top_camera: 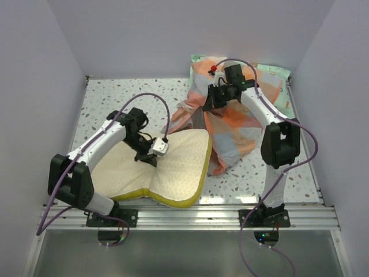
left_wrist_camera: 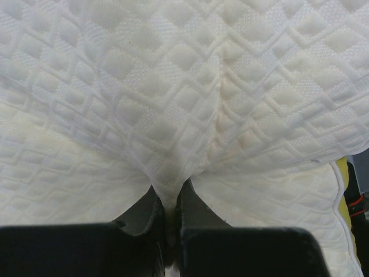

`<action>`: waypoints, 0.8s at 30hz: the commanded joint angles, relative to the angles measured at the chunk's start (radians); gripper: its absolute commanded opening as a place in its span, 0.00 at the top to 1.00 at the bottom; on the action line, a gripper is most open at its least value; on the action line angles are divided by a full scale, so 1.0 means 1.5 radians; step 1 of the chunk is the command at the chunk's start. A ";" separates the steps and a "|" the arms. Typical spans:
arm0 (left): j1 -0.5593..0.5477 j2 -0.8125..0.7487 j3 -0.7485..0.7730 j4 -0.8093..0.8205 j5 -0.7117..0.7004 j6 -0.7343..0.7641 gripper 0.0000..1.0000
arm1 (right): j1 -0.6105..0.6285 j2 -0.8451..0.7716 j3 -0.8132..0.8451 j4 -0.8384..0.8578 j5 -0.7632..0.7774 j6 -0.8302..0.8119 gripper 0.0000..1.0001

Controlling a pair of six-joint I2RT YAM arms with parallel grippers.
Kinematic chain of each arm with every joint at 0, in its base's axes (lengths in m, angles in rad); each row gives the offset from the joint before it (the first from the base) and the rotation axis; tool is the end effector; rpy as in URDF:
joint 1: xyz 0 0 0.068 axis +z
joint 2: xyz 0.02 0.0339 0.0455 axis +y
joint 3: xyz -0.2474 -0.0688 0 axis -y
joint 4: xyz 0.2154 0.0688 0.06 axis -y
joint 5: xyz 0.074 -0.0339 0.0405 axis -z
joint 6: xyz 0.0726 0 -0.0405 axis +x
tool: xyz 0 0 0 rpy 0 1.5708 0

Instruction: Put the pillow into the pillowcase

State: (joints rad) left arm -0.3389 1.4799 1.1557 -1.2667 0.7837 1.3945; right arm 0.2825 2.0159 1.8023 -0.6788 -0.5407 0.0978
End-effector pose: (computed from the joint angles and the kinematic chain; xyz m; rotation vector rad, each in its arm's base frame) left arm 0.1889 -0.1209 0.2227 1.9788 1.6948 -0.9433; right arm 0.4076 0.1572 0.2437 -0.4650 2.4199 0.8310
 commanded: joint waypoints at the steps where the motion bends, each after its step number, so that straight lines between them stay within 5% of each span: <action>1: -0.039 -0.006 0.034 -0.008 0.068 -0.010 1.00 | 0.007 -0.069 -0.022 0.052 -0.037 0.037 1.00; 11: -0.044 0.049 0.017 0.288 -0.046 -0.420 1.00 | -0.001 -0.231 -0.146 -0.029 -0.067 -0.085 1.00; 24: -0.017 0.057 0.071 0.473 -0.131 -0.629 1.00 | 0.000 -0.237 -0.214 -0.108 -0.122 -0.151 1.00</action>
State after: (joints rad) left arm -0.3496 1.6176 1.2228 -0.7200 0.6327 0.5591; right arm 0.2813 1.6329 1.4803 -0.7986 -0.6662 -0.1020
